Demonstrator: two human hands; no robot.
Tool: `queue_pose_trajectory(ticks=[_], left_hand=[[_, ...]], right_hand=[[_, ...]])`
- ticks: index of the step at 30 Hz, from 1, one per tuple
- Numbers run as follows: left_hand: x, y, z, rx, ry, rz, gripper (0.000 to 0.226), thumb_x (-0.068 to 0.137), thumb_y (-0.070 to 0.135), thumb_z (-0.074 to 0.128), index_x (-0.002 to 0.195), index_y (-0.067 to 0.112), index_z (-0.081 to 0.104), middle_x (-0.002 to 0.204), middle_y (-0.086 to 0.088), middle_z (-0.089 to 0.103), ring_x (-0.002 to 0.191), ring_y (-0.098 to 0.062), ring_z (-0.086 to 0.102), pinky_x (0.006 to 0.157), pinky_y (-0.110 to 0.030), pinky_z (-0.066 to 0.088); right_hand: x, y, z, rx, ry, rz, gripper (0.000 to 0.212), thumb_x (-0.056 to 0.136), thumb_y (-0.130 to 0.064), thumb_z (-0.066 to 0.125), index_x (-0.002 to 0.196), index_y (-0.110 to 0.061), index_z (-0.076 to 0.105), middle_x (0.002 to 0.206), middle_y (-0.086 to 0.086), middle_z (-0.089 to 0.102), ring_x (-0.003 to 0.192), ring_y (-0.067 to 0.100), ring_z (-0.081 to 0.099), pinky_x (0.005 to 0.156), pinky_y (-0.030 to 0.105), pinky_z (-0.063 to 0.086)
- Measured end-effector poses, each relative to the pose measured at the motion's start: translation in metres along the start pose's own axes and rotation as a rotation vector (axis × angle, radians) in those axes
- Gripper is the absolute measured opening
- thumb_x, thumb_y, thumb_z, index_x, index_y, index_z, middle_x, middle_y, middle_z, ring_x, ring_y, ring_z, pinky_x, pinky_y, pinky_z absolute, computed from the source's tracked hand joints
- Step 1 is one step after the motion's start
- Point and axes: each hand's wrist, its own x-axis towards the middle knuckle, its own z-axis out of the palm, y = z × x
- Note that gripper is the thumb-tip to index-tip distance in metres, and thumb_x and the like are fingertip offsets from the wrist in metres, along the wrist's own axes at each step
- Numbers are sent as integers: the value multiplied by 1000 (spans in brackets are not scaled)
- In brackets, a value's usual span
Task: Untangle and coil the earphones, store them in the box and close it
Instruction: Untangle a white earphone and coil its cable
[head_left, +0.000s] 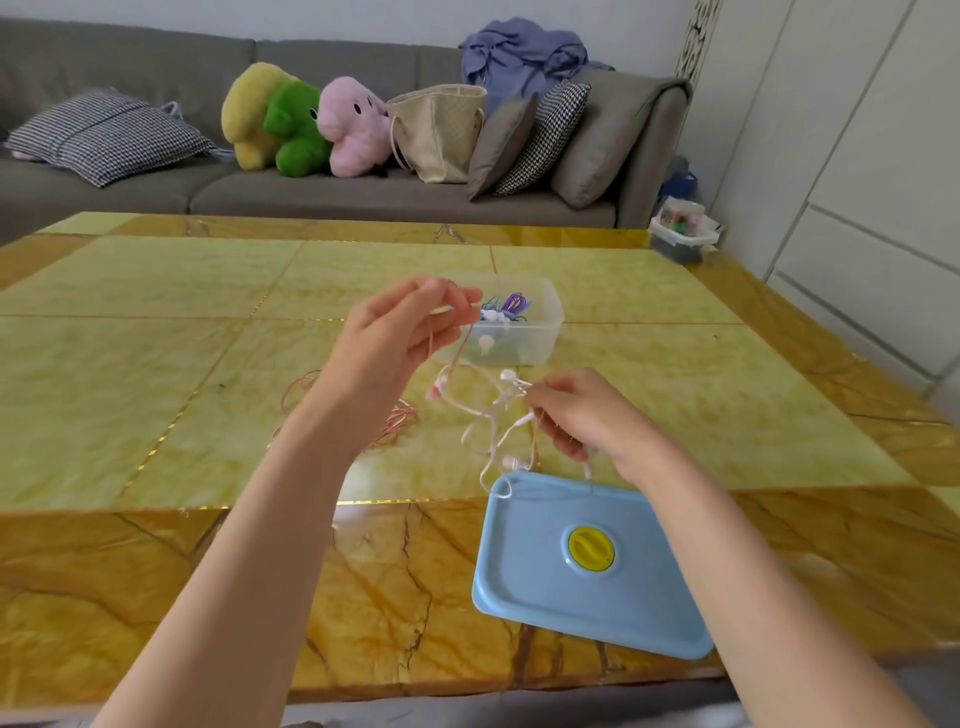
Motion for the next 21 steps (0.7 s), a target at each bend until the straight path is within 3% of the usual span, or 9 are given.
queue_pose_trajectory(ticks=[2, 6, 11, 13, 17, 19, 21], left_hand=[[0, 5, 0, -187, -14, -21, 26, 98, 17, 39, 79, 12, 55, 95, -1, 72, 94, -13, 67, 79, -19, 51], [1, 8, 3, -306, -61, -79, 25, 98, 22, 39, 77, 15, 52, 79, -1, 70, 68, -8, 63, 69, -18, 52], [2, 7, 8, -442, -95, -168, 26, 96, 26, 41, 73, 19, 49, 64, 6, 56, 56, -5, 51, 68, -19, 48], [4, 7, 6, -455, -42, -189, 26, 96, 27, 42, 72, 20, 48, 59, 8, 51, 53, -4, 47, 68, -19, 45], [9, 4, -5, -195, 198, -151, 30, 97, 22, 43, 68, 19, 49, 49, 10, 46, 47, -5, 41, 63, -19, 44], [12, -2, -15, 158, 296, -131, 32, 96, 17, 43, 64, 17, 48, 43, 12, 47, 48, -7, 40, 60, -21, 43], [12, -12, -25, 604, 295, -166, 33, 94, 16, 44, 62, 17, 51, 48, 10, 54, 53, -15, 45, 59, -25, 39]], right_hand=[[3, 2, 2, 1, 15, -7, 34, 89, -11, 47, 55, -14, 45, 47, 1, 42, 30, 11, 33, 34, 15, 24], [5, -1, 10, -21, -18, -36, 32, 89, -11, 47, 58, -12, 47, 39, -6, 44, 34, 14, 38, 38, 18, 29], [8, 1, 18, -92, -60, -46, 31, 89, -11, 46, 58, -13, 50, 54, -1, 54, 41, 17, 44, 40, 20, 33], [9, 2, 17, -77, -55, -45, 31, 89, -10, 46, 58, -13, 51, 56, 0, 56, 42, 18, 44, 40, 21, 32], [12, 6, 7, -7, 122, -82, 29, 89, -12, 50, 60, -12, 54, 59, 2, 59, 43, 19, 44, 37, 21, 31], [12, 4, 0, 75, 278, -138, 26, 88, -13, 51, 63, -12, 55, 62, 4, 60, 41, 17, 44, 37, 22, 32], [11, 0, -5, 156, 376, -229, 26, 91, -12, 47, 66, -13, 54, 62, 3, 58, 40, 14, 43, 36, 21, 32]])
